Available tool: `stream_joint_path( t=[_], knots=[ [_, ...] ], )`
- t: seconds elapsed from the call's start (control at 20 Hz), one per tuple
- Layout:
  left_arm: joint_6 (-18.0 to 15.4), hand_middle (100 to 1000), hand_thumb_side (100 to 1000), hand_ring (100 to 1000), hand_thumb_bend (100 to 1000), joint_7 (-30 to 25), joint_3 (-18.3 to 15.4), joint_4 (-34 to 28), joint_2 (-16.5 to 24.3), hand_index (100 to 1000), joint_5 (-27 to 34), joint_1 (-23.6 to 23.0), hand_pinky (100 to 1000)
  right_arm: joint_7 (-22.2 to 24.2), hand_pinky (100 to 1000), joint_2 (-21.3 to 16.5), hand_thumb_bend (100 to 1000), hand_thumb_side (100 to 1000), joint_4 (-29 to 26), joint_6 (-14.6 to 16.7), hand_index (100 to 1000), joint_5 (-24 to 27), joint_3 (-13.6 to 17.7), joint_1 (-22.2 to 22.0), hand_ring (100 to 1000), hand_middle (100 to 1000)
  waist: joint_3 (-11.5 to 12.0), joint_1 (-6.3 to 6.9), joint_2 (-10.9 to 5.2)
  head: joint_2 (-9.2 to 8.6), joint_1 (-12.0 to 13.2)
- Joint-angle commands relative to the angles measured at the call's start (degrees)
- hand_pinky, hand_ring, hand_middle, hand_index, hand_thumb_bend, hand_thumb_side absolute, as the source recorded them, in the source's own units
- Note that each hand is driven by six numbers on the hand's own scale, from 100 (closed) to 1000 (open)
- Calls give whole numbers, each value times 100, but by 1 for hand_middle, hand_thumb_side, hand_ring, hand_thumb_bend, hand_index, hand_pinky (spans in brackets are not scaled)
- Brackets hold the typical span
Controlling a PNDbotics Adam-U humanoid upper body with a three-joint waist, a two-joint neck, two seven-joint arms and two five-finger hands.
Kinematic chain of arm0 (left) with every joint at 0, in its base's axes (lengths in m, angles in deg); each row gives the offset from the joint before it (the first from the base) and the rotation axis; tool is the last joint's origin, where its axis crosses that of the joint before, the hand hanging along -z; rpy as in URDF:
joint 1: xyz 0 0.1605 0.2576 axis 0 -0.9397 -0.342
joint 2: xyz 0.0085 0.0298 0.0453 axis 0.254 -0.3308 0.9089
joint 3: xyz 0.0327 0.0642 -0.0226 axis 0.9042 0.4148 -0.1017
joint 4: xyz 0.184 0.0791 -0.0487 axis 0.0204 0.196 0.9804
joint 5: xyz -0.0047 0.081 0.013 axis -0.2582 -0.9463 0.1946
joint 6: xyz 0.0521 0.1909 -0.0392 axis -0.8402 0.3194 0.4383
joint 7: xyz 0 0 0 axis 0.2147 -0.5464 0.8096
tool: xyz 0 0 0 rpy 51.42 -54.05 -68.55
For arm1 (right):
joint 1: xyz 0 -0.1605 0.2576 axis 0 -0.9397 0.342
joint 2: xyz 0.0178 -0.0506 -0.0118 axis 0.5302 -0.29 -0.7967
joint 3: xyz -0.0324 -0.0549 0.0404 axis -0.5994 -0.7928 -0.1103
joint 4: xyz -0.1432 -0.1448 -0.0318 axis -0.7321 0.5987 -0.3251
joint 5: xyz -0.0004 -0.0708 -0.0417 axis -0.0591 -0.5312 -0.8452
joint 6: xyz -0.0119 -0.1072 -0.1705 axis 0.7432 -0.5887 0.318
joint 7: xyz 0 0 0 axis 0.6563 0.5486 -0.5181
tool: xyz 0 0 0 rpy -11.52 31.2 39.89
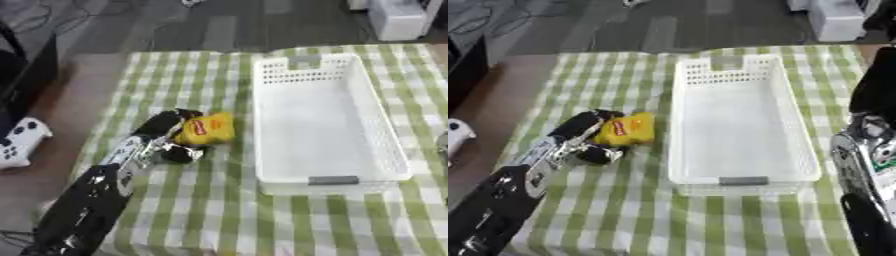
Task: Pick up objects on the table and place them in the box.
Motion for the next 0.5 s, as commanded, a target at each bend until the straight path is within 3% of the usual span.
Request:
stream_joint_path(
  t=[0.05,0.5],
  knots=[
    [3,100,403,100,100,18,15,-196,230,215,54,44,100,-40,323,-51,100,799,-75,40,635,-14,23,26,506,538,32,-26,-53,-54,38],
    [72,100,411,100,100,133,37,-723,557,205,322,149,100,-29,322,-86,100,799,-75,26,634,-35,20,-27,506,538,91,-4,-85,-108,45]
  ],
)
